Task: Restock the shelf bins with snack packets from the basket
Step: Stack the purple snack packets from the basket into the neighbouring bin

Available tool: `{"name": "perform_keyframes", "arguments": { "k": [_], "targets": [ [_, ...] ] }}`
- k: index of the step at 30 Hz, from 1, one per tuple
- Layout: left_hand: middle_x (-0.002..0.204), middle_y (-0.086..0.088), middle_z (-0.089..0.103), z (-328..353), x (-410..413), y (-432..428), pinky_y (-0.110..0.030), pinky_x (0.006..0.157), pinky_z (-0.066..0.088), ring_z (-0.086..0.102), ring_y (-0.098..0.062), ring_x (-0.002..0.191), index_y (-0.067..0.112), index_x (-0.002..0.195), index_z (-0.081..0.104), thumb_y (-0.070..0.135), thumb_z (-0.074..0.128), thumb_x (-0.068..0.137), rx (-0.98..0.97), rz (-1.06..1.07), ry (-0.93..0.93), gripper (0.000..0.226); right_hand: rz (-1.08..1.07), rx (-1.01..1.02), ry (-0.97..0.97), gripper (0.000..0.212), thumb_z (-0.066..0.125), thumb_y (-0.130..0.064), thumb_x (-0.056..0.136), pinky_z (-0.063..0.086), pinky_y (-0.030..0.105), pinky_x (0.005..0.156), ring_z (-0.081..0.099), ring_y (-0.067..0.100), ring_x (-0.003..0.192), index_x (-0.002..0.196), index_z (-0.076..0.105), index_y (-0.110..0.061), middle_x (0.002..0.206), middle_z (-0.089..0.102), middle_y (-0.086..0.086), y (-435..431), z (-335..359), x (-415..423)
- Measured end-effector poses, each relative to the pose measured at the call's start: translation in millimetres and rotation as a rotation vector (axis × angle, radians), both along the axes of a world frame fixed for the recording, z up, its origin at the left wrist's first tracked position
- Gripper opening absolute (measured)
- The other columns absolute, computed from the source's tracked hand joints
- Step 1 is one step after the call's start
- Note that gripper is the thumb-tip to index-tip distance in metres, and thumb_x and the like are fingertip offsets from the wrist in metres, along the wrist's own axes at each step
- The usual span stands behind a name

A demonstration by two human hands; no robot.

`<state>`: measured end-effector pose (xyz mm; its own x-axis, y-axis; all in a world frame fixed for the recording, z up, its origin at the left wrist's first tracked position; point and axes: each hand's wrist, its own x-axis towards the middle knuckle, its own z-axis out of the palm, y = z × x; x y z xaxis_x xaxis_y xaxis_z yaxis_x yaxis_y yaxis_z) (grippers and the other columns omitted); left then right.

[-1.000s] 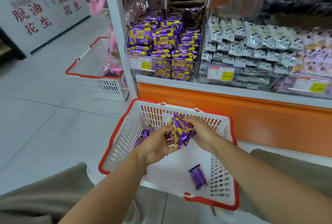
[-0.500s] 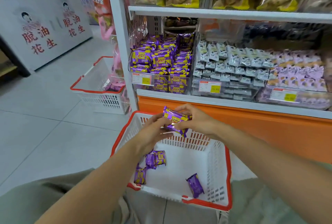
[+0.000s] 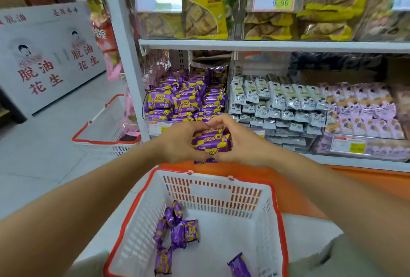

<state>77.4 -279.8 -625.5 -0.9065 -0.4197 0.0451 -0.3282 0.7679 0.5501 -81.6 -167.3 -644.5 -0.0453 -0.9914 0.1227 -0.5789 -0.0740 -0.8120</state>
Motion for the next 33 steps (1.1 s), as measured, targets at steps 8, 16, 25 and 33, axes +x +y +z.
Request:
{"name": "perform_keyframes", "arguments": {
  "k": [8,16,25,33],
  "targets": [
    [0.074,-0.001,0.061,41.4,-28.8,-47.4,-0.032,0.060,0.041,0.056,-0.021,0.069,0.015,0.090,0.057,0.049,0.069,0.061,-0.272,0.132,-0.069,0.046,-0.180,-0.271,0.256,0.060,0.070,-0.036,0.086,0.034,0.025,0.105,0.039,0.004,0.128,0.136,0.039,-0.022,0.138,0.040,-0.007,-27.3,27.1,-33.6],
    [0.077,-0.002,0.064,54.2,-81.2,-82.3,-0.031,0.059,0.041,0.059,-0.017,0.067,0.013,0.101,0.057,0.033,0.072,0.076,-0.182,0.351,0.136,0.036,-0.303,-0.038,0.894,0.092,0.054,-0.066,0.083,0.007,0.038,0.120,0.008,0.017,0.149,0.154,0.018,-0.020,0.163,0.006,-0.002,-64.3,52.4,-85.3],
    [0.067,-0.004,0.041,42.9,-146.6,-117.1,-0.036,0.051,0.024,0.040,-0.022,0.060,0.011,0.068,0.036,0.043,0.068,0.083,-0.274,0.520,0.107,0.048,-0.301,0.182,0.953,0.121,0.039,-0.087,0.071,0.000,0.039,0.121,-0.004,0.018,0.150,0.155,-0.008,-0.014,0.163,-0.009,0.002,-90.5,37.7,-104.5],
    [0.116,-0.012,0.060,43.7,-179.2,-143.0,-0.031,0.080,0.042,0.057,-0.032,0.107,0.012,0.124,0.052,0.048,0.067,0.083,-0.288,0.465,0.101,0.057,-0.323,0.207,0.912,0.115,0.041,-0.085,0.073,0.001,0.036,0.121,0.000,0.014,0.150,0.156,-0.002,-0.017,0.164,-0.001,-0.001,-88.7,31.6,-105.1]
  ]
}}
